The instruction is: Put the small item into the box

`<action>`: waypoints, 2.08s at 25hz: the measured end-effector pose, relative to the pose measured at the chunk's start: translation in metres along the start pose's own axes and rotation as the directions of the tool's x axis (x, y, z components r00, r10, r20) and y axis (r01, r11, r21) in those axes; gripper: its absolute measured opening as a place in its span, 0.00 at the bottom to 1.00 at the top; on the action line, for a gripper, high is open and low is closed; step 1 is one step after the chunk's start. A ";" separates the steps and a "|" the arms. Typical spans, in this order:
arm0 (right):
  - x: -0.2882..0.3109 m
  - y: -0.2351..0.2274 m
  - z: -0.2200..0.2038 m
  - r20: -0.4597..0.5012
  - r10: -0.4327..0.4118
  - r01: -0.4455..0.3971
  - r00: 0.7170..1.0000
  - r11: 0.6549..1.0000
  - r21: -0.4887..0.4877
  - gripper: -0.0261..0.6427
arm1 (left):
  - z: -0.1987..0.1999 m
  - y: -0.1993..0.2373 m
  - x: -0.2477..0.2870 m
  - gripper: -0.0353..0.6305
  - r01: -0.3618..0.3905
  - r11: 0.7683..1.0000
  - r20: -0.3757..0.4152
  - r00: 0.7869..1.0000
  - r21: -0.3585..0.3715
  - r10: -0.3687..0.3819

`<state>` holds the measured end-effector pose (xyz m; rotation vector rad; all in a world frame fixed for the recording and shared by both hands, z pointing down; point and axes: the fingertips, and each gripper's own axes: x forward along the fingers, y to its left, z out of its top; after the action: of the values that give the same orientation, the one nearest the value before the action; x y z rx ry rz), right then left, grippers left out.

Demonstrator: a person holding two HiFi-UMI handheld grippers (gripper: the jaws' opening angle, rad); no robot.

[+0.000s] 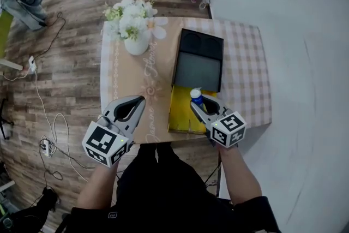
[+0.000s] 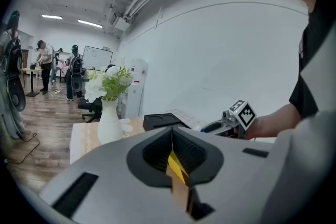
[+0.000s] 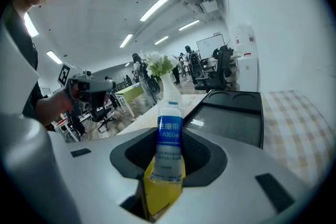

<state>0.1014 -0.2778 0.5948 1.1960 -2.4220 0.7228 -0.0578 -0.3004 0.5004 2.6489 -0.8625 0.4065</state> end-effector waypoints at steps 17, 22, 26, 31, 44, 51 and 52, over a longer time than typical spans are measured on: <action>0.046 -0.012 -0.092 -0.366 -0.045 0.014 0.929 0.996 -0.086 0.26 | 0.000 0.013 -0.030 0.07 -0.086 0.996 0.015 0.996 -0.027 0.086; 0.052 -0.014 -0.106 -0.417 -0.050 0.011 0.907 0.995 -0.096 0.26 | 0.003 0.016 -0.040 0.07 -0.108 0.994 0.021 0.994 -0.030 0.109; 0.056 -0.017 -0.108 -0.428 -0.036 0.001 0.903 0.997 -0.082 0.27 | 0.002 0.019 -0.042 0.07 -0.118 0.992 0.021 0.993 -0.034 0.119; 0.052 -0.019 -0.101 -0.415 -0.022 -0.002 0.910 0.998 -0.058 0.30 | 0.008 0.016 -0.042 0.07 -0.114 0.993 0.032 0.993 -0.027 0.115; 0.021 -0.013 -0.036 -0.246 -0.061 0.046 0.967 0.997 -0.065 0.30 | 0.036 -0.001 -0.044 0.07 -0.076 0.996 0.065 0.995 0.039 0.073; -0.005 -0.011 -0.002 -0.139 -0.103 0.095 0.985 0.993 -0.068 0.30 | 0.055 -0.012 -0.047 0.07 -0.059 0.994 0.082 0.995 0.087 0.052; -0.008 -0.011 0.004 -0.120 -0.110 0.102 0.987 0.993 -0.066 0.30 | 0.058 -0.014 -0.046 0.07 -0.053 0.994 0.085 0.995 0.096 0.045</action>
<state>0.1148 -0.2810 0.5911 1.2095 -2.2453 0.6673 -0.0758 -0.2887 0.4280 2.7565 -0.9584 0.3619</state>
